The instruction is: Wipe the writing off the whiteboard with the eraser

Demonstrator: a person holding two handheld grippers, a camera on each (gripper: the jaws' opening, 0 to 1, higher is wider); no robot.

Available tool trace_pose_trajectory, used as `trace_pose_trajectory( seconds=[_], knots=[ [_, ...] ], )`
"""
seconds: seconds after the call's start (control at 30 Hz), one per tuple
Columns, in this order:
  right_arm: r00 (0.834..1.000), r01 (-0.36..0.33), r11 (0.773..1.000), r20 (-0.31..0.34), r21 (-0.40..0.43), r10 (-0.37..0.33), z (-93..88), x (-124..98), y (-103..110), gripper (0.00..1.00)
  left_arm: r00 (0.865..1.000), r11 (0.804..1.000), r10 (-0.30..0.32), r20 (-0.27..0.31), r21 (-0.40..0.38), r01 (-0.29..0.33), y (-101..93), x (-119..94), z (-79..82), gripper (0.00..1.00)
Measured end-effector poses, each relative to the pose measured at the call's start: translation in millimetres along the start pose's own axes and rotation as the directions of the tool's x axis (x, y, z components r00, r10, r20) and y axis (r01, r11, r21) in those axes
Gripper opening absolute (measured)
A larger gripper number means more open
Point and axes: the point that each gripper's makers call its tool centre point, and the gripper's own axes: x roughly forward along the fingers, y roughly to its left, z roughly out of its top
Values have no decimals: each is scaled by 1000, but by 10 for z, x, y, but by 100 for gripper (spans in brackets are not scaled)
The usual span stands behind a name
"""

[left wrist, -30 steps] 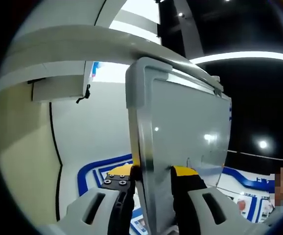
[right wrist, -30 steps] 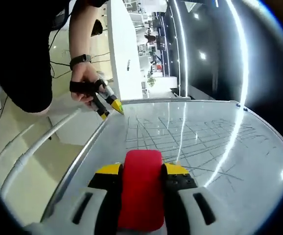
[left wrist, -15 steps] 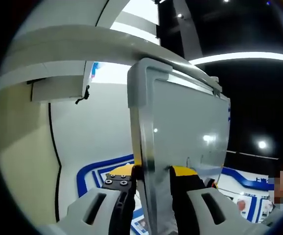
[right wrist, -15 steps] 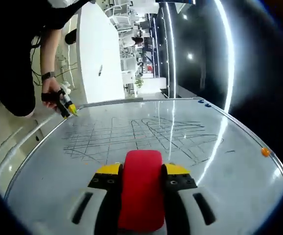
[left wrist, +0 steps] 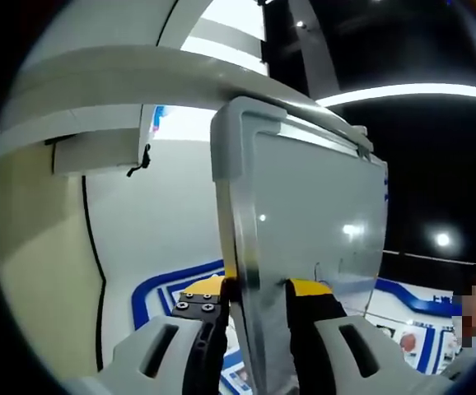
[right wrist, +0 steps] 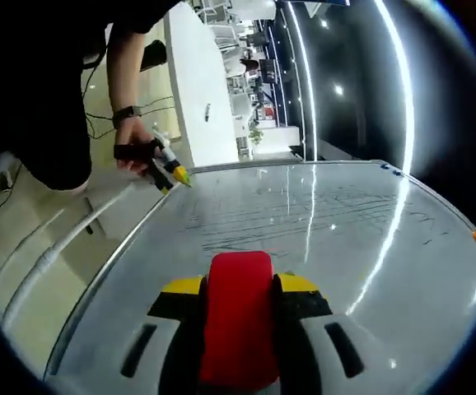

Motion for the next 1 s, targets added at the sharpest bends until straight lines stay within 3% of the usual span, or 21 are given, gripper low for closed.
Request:
trace_pose_trajectory(
  seconds=[0.23,0.57,0.73,0.93,1.0],
  knots=[
    [1000,-2,1000,-19,-12,2,-60,35,532,27,1000,1000,15,19,2,-15,-13,6,-11,32],
    [999,-5,1000,-33,4,5,-48,57,943,27,1000,997,26,-6,67,-26,44,36,69,34],
    [999,3,1000,-47,8,-3,-32,57,960,27,998,995,-30,60,97,24,29,130,324,43],
    [999,-9,1000,-45,20,10,-22,26,942,27,996,993,-60,62,103,53,-9,90,273,41],
    [999,-29,992,-26,120,33,4,12,921,27,996,993,-63,63,99,57,-31,75,272,41]
  ],
)
